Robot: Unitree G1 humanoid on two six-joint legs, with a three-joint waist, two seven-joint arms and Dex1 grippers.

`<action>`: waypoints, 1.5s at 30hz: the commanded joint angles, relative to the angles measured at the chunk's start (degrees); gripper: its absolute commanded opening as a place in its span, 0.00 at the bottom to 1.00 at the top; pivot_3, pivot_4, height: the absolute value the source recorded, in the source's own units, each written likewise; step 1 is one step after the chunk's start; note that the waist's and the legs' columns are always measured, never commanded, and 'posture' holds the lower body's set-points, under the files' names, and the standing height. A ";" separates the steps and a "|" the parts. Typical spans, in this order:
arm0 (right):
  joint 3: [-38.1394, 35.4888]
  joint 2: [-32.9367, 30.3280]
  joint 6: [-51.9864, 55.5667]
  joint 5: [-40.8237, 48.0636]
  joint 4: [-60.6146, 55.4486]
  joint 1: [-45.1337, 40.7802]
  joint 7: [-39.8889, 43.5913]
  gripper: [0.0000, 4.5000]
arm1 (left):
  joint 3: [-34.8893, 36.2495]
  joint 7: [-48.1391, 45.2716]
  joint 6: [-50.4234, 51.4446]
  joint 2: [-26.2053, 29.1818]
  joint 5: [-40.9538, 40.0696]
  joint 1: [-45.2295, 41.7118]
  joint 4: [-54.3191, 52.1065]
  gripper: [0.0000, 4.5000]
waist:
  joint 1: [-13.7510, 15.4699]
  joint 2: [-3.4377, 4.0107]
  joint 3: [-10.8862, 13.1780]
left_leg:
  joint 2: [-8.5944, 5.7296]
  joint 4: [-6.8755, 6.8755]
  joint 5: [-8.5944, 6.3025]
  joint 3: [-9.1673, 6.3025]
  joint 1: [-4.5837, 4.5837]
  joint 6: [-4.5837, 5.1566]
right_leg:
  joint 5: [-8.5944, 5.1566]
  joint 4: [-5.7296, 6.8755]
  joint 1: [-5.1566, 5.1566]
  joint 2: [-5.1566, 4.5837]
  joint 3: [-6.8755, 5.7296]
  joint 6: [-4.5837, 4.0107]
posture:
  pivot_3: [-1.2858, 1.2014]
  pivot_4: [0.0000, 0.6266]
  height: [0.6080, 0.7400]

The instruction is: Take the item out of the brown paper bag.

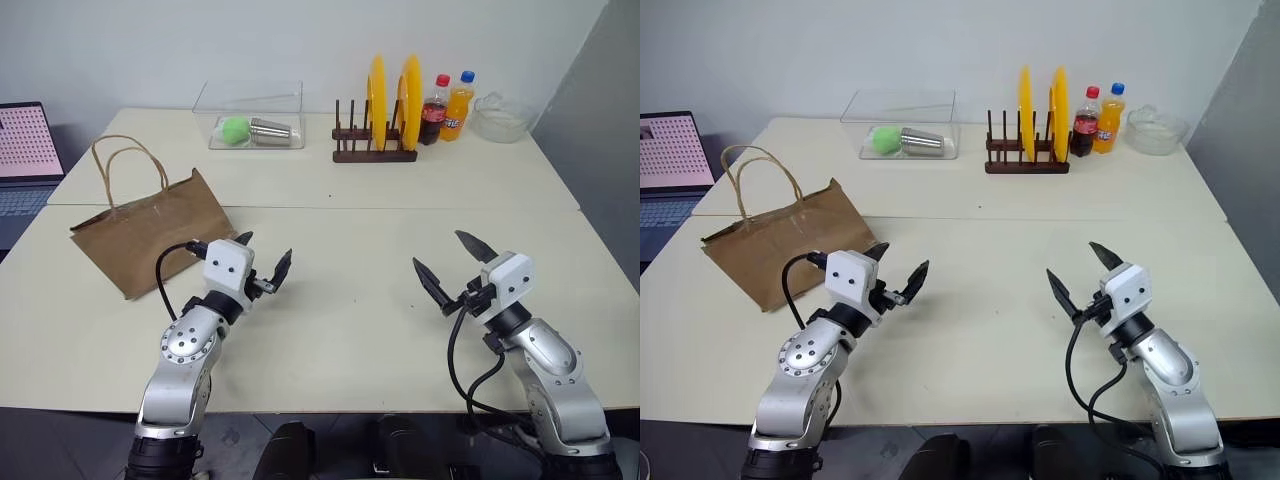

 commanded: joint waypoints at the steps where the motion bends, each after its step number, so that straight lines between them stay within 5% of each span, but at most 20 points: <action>1: -1.02 0.20 -0.99 0.29 -1.39 -0.97 -0.33 1.00 | 0.05 -0.50 -0.69 0.42 -0.49 -0.31 -2.02 0.91 | 0.00 0.00 0.00 | 0.00 0.00 0.00 0.00 0.00 0.00 | 0.00 0.00 0.00 0.00 0.00 0.00 | 0.52 0.24 1.00; 34: 1.86 -0.77 2.88 2.73 -2.16 -2.83 3.15 1.00 | 1.81 2.21 -0.88 0.42 0.57 -0.10 -3.28 0.91 | -0.04 0.00 0.00 | 0.00 0.00 0.00 0.00 0.00 0.00 | 0.00 0.00 0.00 0.00 0.00 0.00 | 0.52 0.24 1.00; 45: 4.99 -5.85 18.41 16.94 -9.13 -14.90 13.78 1.00 | 20.71 -4.78 4.07 12.27 -13.78 -8.79 6.02 0.91 | -0.11 0.00 0.02 | 0.02 0.01 0.00 -0.12 -0.04 0.00 | 0.00 0.02 -0.04 0.02 -0.15 0.00 | 0.52 0.24 1.00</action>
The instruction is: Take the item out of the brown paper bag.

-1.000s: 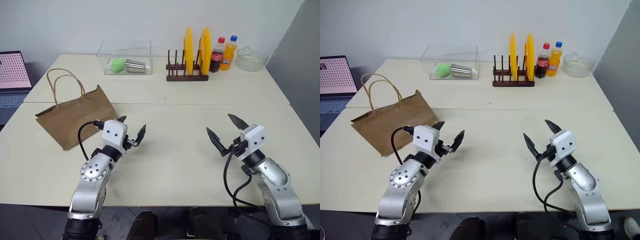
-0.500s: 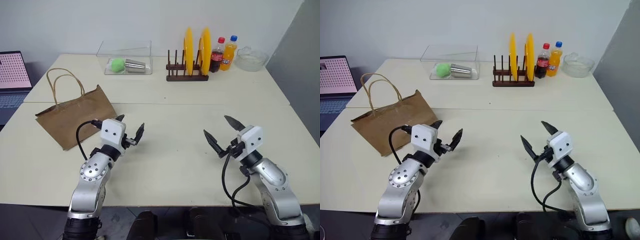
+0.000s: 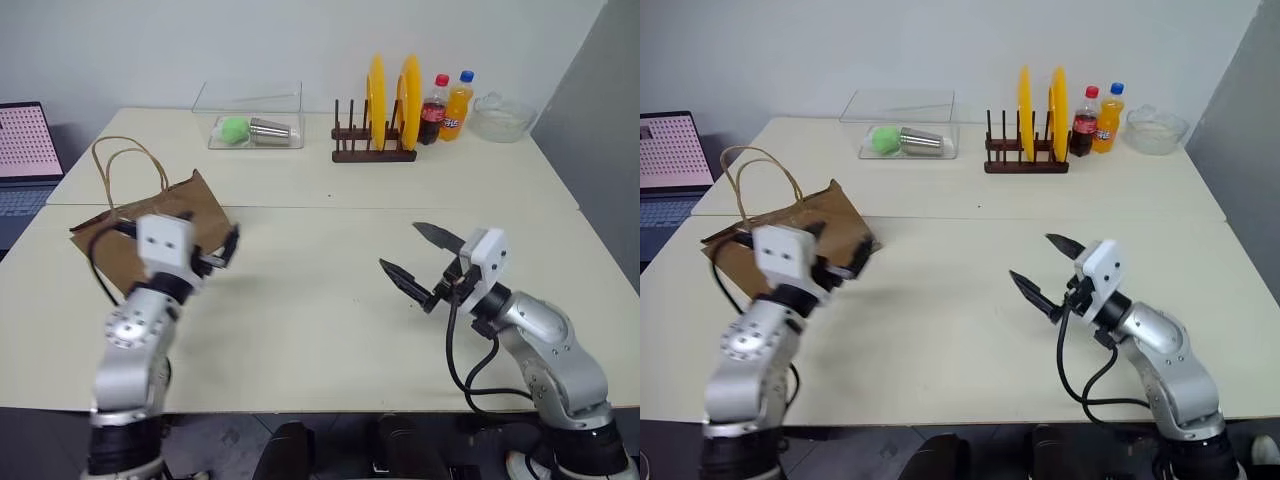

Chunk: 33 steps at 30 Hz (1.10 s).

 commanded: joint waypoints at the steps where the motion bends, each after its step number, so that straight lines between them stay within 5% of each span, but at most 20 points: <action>1: 1.30 -1.33 2.99 4.42 -2.47 -3.89 4.13 1.00 | 6.76 -4.96 0.72 5.64 -6.00 -3.54 2.92 0.91 | -0.01 -0.01 0.00 | 0.00 -0.01 0.00 0.00 -0.01 0.00 | 0.00 -0.02 0.00 0.00 0.00 0.00 | 0.52 0.24 1.00; 10: 2.66 -1.77 3.20 4.37 2.05 -8.93 8.55 1.00 | 15.38 -14.82 4.00 18.68 -12.04 -2.88 11.02 0.91 | 0.04 -0.04 0.04 | 0.00 -0.06 0.00 0.00 -0.12 0.00 | 0.00 -0.14 -0.08 -0.04 0.02 -0.01 | 0.52 0.24 1.00; 17: 5.03 -1.87 4.33 5.21 2.82 -12.78 12.44 1.00 | 11.21 -24.59 3.91 28.34 -11.08 -12.51 28.33 0.91 | 0.02 -0.06 0.06 | 0.00 -0.06 0.00 -0.01 -0.13 0.00 | 0.00 -0.14 -0.13 -0.05 -0.03 -0.01 | 0.52 0.24 1.00; 33: 7.39 -2.89 7.94 5.07 1.83 -20.07 13.69 1.00 | -2.57 -33.47 -9.77 29.02 -0.57 -41.55 62.69 0.91 | -0.06 -0.14 0.07 | -0.04 -0.02 0.00 0.05 -0.45 -0.01 | 0.17 0.09 -0.50 -0.07 0.00 -0.28 | 0.52 0.24 1.00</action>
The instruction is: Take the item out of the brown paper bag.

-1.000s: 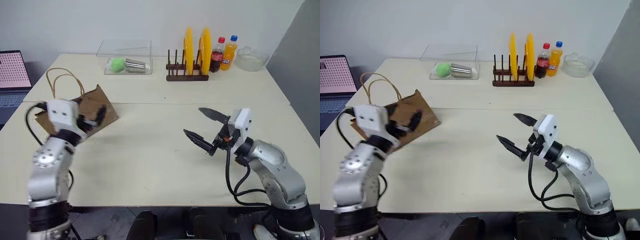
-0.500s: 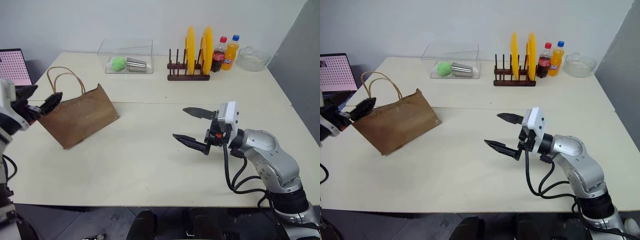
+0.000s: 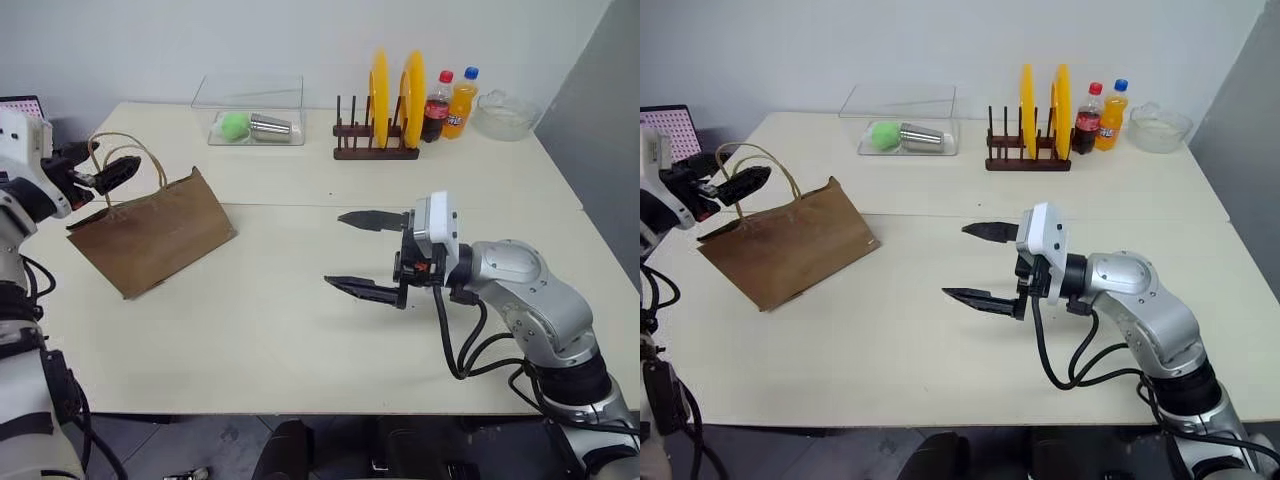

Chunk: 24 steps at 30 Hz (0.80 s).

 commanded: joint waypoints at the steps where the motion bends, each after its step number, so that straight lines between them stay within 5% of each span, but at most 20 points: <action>1: -0.96 -0.70 0.25 0.25 -1.75 -1.44 0.36 1.00 | -0.32 -0.76 -4.09 1.00 1.64 -4.96 4.68 0.87 | -0.02 0.00 0.00 | 0.00 0.00 0.00 0.00 -0.02 0.00 | 0.00 0.01 0.00 0.00 -0.01 0.00 | 0.52 0.24 1.00; 14: -2.49 -1.68 2.12 1.22 -2.84 -1.41 -0.23 1.00 | -3.77 -3.81 -11.03 -0.19 6.78 -14.70 15.37 0.01 | -0.14 -0.02 0.01 | -0.01 0.07 0.00 -0.03 -0.15 0.00 | 0.00 0.07 -0.08 0.00 -0.06 0.01 | 0.52 0.24 1.00; 24: -9.06 -5.03 6.36 4.82 -10.60 6.32 -4.77 1.00 | -7.75 -11.39 -11.81 -5.21 8.86 -24.98 15.52 0.01 | 0.09 -0.22 0.09 | -0.07 0.24 0.01 -0.37 -0.51 -0.01 | 0.01 0.05 -0.17 -0.04 -0.37 0.00 | 0.52 0.24 1.00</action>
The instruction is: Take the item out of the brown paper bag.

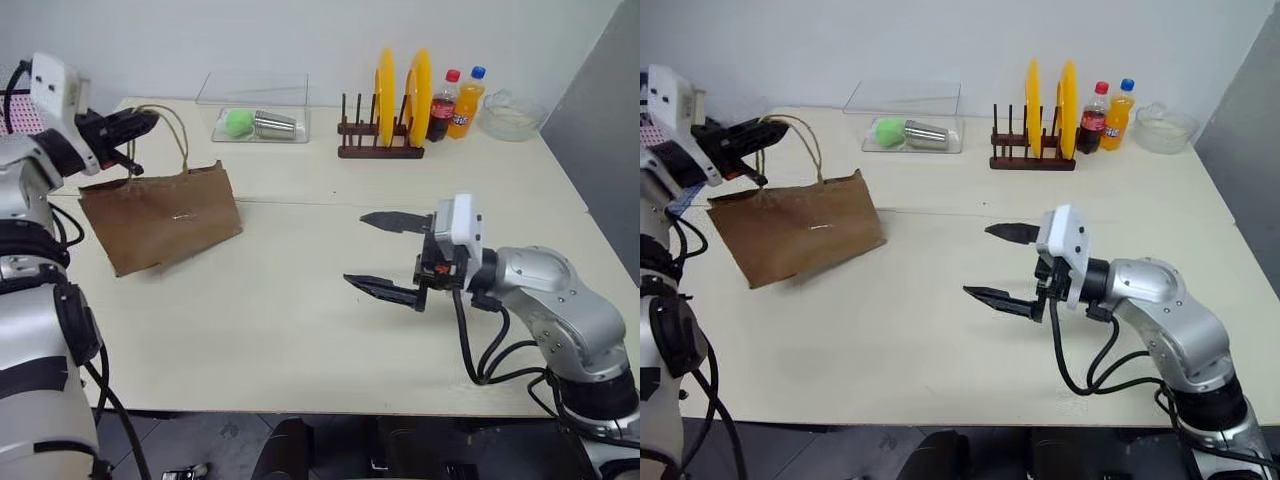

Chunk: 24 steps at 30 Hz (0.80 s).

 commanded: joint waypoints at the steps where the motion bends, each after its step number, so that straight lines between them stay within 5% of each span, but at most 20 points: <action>1: -4.57 -1.09 2.02 2.72 -5.69 2.71 -2.92 1.00 | -1.53 -2.77 -2.30 -2.68 0.97 -6.88 -0.19 0.01 | -0.04 -0.01 0.00 | -0.01 0.00 0.00 -0.01 -0.01 0.00 | 0.00 0.01 -0.01 0.00 0.00 0.00 | 0.52 0.24 1.00; 10: -9.73 -0.65 5.59 3.11 -14.44 9.92 -14.72 1.00 | -6.05 -7.56 -6.52 -13.06 5.42 -16.72 6.08 0.01 | -0.44 -0.07 0.05 | -0.01 0.14 0.01 -0.20 -0.17 0.00 | -0.01 0.05 -0.01 -0.04 -0.46 0.02 | 0.52 0.24 1.00; 24: -14.76 0.08 11.23 3.28 -25.77 21.80 -28.37 1.00 | -5.69 -2.76 -11.33 -28.87 8.64 -22.88 12.43 0.01 | -0.31 -0.09 0.07 | -0.01 0.19 0.01 -0.23 -0.17 0.00 | -0.16 0.18 -0.03 -0.02 -0.51 0.27 | 0.52 0.24 1.00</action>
